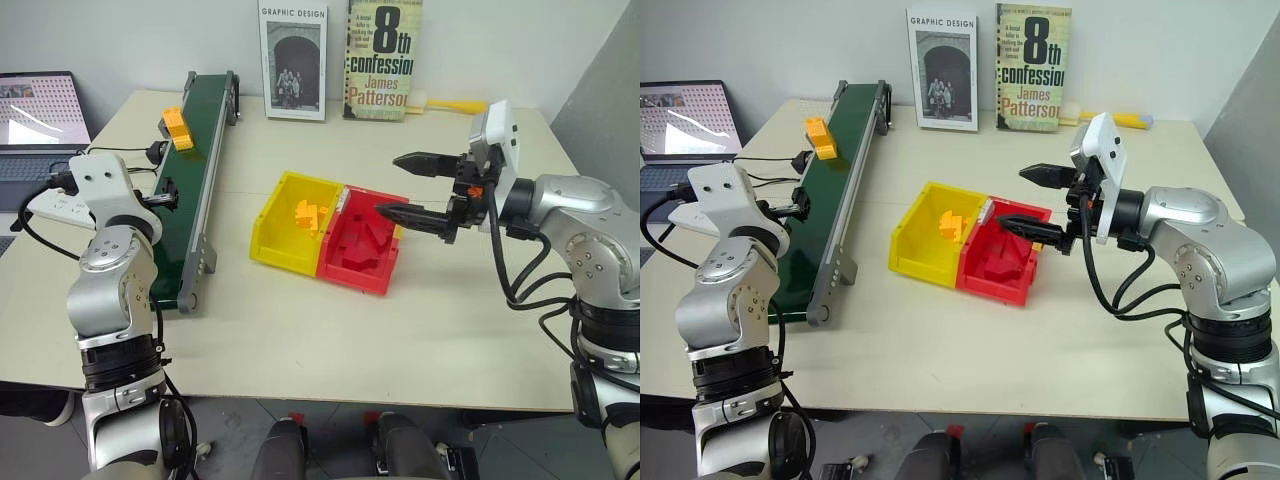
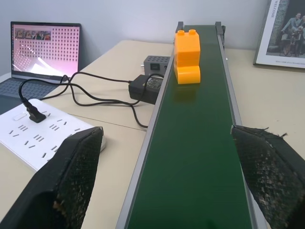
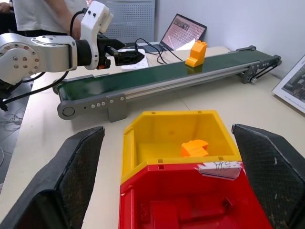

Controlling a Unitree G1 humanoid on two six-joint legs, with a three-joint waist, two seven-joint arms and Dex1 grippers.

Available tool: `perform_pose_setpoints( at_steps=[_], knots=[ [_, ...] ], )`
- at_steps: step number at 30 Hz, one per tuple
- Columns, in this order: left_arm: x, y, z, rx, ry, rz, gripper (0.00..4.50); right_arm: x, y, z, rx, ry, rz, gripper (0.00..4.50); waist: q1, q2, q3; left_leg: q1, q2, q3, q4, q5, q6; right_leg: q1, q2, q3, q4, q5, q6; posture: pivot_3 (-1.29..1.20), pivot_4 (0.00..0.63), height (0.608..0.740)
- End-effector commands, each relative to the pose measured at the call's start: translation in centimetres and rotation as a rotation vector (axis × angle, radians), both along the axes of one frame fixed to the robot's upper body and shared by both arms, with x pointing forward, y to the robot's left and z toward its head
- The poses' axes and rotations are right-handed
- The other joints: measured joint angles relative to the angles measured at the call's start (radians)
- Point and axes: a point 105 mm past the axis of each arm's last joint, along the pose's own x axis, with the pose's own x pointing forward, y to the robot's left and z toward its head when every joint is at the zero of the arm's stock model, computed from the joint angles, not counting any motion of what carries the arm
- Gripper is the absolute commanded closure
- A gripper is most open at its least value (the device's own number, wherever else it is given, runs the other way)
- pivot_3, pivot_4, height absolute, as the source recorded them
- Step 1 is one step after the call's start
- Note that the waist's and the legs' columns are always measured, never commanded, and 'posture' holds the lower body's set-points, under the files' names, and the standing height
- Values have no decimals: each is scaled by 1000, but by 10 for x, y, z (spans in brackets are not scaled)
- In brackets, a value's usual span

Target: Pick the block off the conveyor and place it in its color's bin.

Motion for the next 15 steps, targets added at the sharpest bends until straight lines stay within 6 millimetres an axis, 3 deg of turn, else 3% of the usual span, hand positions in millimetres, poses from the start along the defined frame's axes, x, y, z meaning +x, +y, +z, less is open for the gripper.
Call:
perform_pose_setpoints(
  at_steps=[1,15],
  knots=[
    [0,5,17,28,-50,12,37,-8,1,10,3,-43,16,0,0,0,0,0,0,0,0,0,0,0,0,0,0,0,0,0,150,740],
    [8,2,10,3,-23,-6,37,-8,-3,9,-3,-44,-9,0,0,0,0,0,0,0,0,0,0,0,0,0,0,0,0,0,150,740]
  ],
)
